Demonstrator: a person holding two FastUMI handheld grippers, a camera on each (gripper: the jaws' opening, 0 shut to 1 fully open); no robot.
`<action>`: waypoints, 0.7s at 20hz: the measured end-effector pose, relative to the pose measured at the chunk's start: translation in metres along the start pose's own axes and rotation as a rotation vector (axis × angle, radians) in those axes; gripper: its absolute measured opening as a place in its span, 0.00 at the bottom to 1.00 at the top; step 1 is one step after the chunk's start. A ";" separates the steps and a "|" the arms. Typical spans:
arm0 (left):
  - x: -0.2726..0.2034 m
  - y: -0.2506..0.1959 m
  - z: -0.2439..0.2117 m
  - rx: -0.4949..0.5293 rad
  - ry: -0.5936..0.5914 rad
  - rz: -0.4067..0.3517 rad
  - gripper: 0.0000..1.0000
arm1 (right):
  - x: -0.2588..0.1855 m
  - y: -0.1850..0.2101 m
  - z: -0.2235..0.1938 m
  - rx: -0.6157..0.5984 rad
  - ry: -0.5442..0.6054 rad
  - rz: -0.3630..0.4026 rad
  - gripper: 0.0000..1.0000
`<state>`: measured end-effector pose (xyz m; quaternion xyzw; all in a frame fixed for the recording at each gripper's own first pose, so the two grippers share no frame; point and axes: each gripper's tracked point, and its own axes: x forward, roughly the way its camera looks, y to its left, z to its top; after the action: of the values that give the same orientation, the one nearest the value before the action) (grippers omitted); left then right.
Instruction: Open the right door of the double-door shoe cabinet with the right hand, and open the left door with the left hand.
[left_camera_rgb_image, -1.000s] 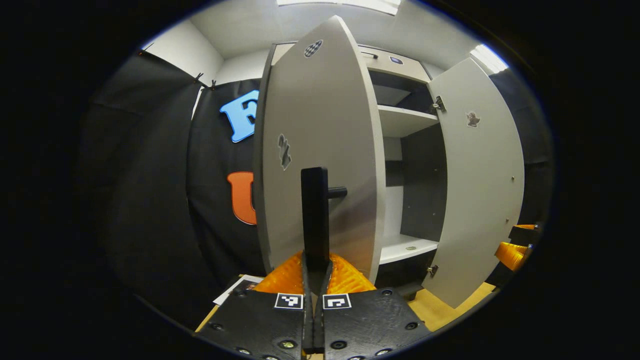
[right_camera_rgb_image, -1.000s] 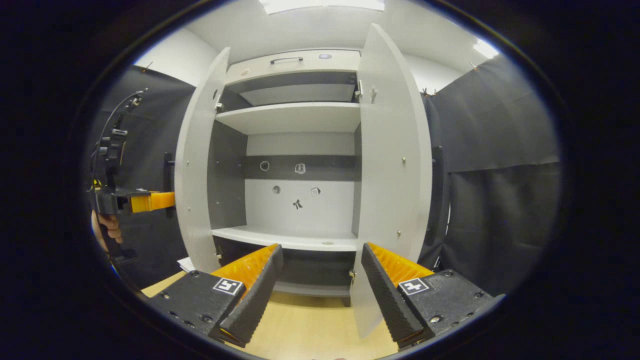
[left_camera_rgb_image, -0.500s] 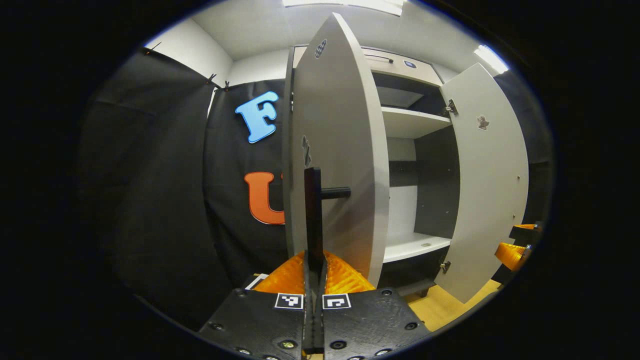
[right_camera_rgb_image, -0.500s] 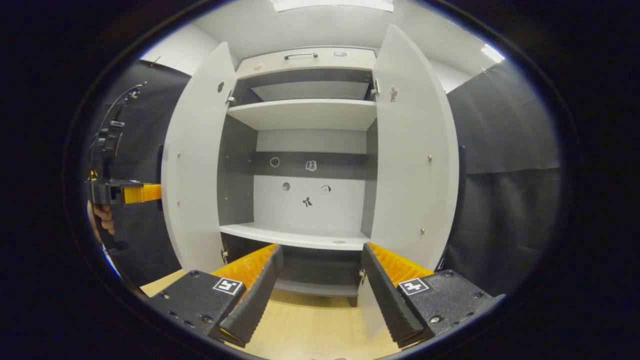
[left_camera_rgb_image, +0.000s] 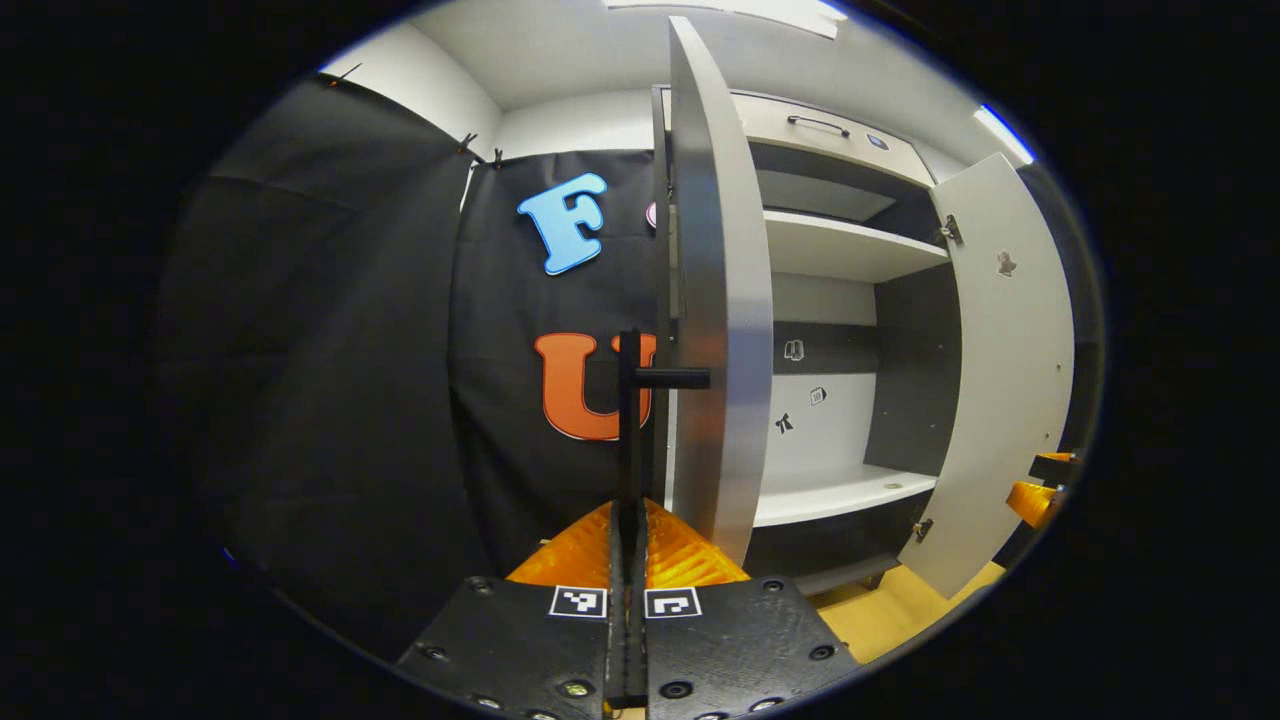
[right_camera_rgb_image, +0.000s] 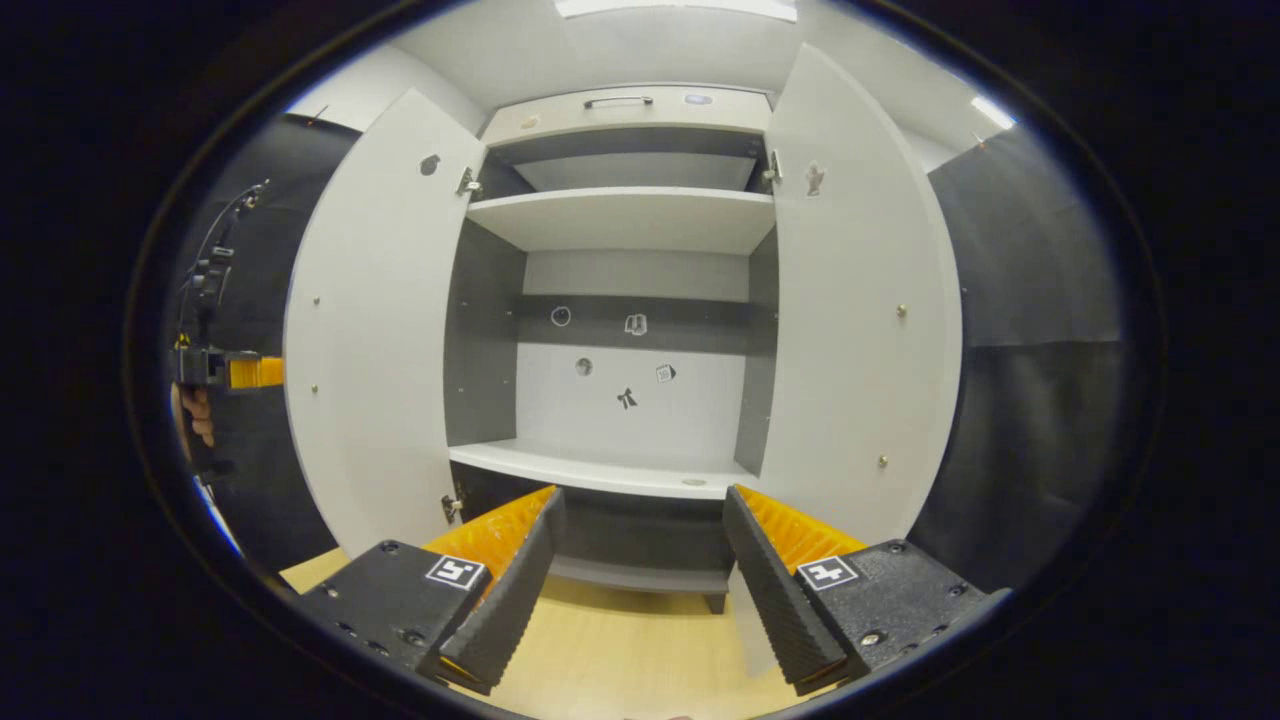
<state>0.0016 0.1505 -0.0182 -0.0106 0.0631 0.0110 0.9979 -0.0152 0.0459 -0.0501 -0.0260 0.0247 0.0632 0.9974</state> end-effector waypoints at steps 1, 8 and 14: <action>0.000 -0.001 0.000 -0.001 -0.001 -0.013 0.00 | 0.001 0.002 0.000 -0.001 0.000 0.003 0.98; -0.033 0.009 0.008 0.052 -0.042 0.062 0.00 | -0.002 0.001 -0.010 0.020 0.024 -0.008 0.98; -0.037 -0.105 -0.003 0.010 -0.065 -0.101 0.00 | -0.008 -0.028 -0.010 0.054 0.026 -0.066 0.98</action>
<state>-0.0329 0.0443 -0.0142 -0.0084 0.0301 -0.0392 0.9987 -0.0197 0.0166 -0.0583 -0.0007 0.0388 0.0291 0.9988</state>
